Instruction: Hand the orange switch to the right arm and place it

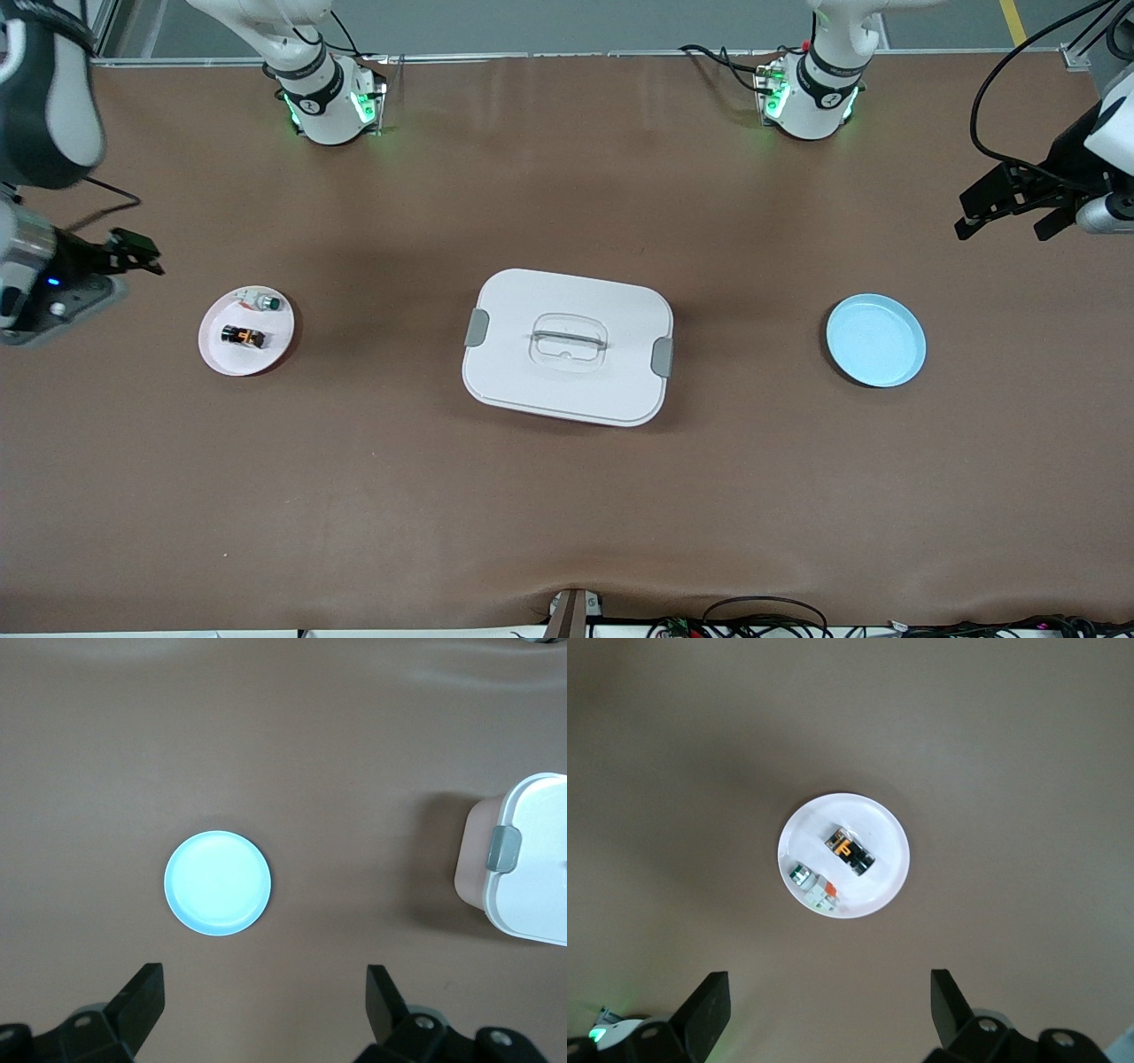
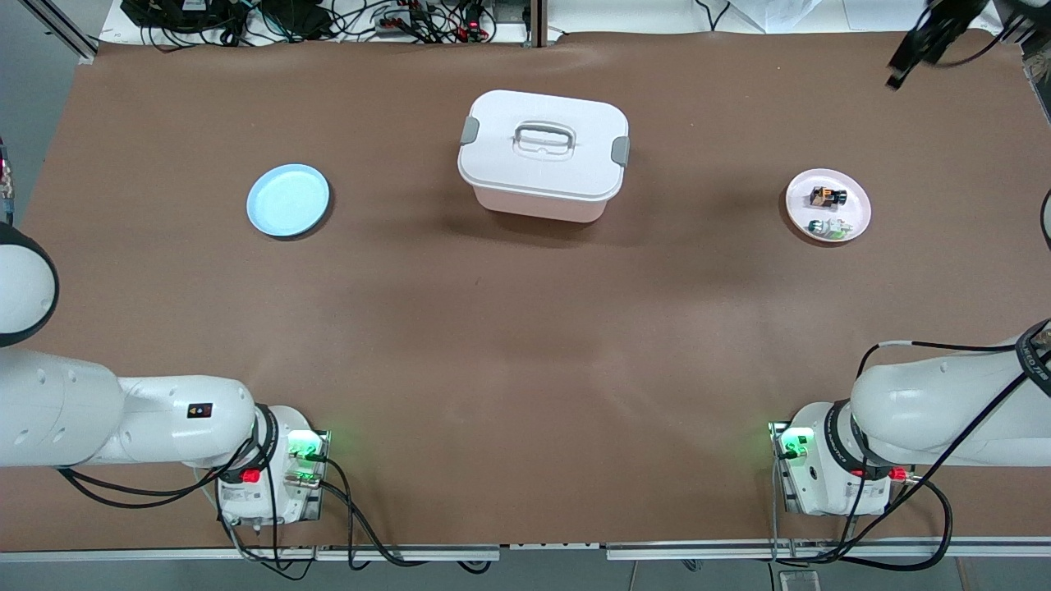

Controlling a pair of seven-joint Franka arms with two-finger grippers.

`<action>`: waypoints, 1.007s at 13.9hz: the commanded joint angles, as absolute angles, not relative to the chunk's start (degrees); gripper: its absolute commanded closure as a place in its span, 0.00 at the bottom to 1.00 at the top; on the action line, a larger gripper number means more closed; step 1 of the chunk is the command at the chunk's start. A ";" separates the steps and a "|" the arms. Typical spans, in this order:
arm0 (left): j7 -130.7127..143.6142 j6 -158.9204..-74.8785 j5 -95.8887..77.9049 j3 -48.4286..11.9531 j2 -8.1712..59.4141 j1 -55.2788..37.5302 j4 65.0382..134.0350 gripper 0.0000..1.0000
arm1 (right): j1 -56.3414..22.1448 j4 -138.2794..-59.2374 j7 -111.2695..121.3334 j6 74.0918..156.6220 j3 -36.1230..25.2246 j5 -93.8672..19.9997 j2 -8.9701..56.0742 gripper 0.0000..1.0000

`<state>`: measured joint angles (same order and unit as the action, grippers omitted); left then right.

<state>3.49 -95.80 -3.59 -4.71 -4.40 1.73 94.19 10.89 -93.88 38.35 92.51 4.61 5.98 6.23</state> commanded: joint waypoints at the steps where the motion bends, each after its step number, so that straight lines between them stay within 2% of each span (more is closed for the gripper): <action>1: 2.99 -95.54 -2.02 -5.01 -3.25 1.58 92.11 0.00 | 13.79 -86.59 35.35 89.38 5.10 4.83 7.82 0.00; 6: 3.69 -95.10 -2.02 -5.89 -2.64 1.58 92.11 0.00 | 13.36 -83.15 26.57 87.90 5.27 3.96 7.65 0.00; 9: 3.69 -95.10 -2.11 -5.89 -2.02 1.58 92.02 0.00 | 13.45 -82.88 18.65 85.96 5.19 -1.22 7.38 0.00; 14: 3.60 -95.19 -2.02 -5.80 -1.93 1.67 92.11 0.00 | 13.89 -82.62 18.89 85.26 5.10 -0.62 6.86 0.00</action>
<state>3.50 -95.79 -3.59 -5.47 -2.53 1.55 93.52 13.17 -84.23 19.31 86.72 4.79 0.23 6.55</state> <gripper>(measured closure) 0.000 0.000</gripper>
